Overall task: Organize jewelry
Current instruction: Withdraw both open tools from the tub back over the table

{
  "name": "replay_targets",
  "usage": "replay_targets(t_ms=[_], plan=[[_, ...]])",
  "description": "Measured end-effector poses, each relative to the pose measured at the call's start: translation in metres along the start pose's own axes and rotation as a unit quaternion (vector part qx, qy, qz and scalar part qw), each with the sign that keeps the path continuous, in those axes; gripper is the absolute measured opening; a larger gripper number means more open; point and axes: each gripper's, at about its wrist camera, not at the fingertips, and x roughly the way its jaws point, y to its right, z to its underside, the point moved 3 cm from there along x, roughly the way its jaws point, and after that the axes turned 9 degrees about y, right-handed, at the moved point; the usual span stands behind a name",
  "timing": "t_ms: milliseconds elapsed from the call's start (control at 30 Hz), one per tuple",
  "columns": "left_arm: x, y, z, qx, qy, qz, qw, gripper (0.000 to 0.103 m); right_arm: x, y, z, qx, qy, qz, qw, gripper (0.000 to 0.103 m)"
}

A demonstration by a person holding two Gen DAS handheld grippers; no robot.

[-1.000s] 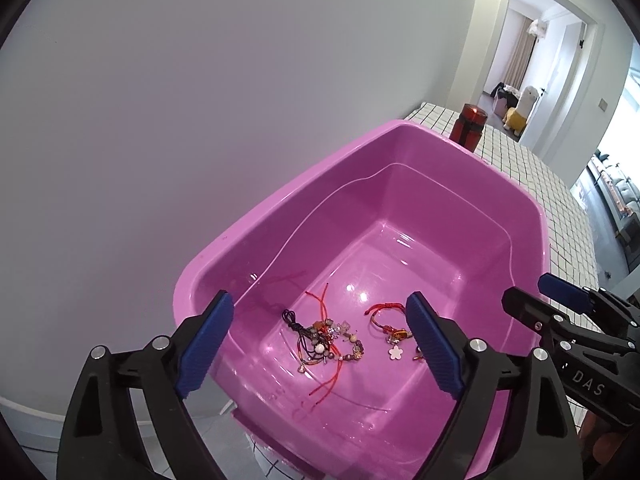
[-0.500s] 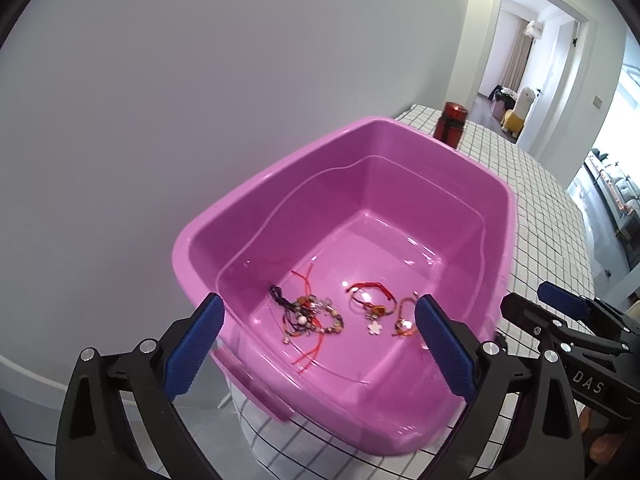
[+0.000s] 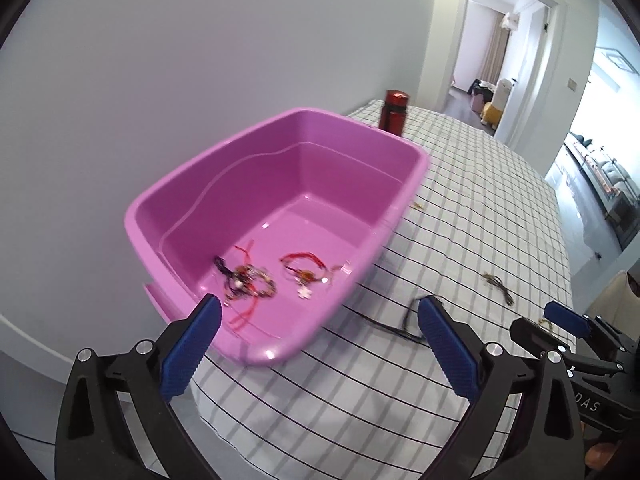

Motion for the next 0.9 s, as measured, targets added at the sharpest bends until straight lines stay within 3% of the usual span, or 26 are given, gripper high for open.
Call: replay_targets(t_ms=[467,900], plan=[[-0.014,0.098,0.07,0.002,-0.028,-0.001,0.9996,0.097,-0.061,0.124,0.07,0.027,-0.019,0.022,0.999,0.073],[0.012,0.142,0.124,0.008,-0.044,-0.031,0.9985,0.097,-0.062,0.195,0.103,0.042,-0.012,0.048,0.998,0.073]])
